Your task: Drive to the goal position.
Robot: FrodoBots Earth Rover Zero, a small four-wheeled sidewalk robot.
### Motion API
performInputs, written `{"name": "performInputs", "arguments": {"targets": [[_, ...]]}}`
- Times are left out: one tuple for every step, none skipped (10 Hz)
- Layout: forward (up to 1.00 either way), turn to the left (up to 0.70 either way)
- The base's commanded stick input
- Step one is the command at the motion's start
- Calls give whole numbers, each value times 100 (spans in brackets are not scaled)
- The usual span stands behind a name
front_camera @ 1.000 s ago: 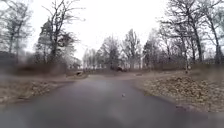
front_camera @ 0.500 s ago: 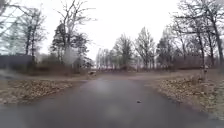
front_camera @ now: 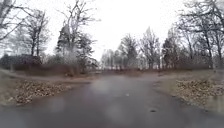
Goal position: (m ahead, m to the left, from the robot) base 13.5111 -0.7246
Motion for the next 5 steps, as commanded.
{"name": "performInputs", "arguments": {"targets": [[100,0],[100,0],[100,0],[100,0],[100,0]]}}
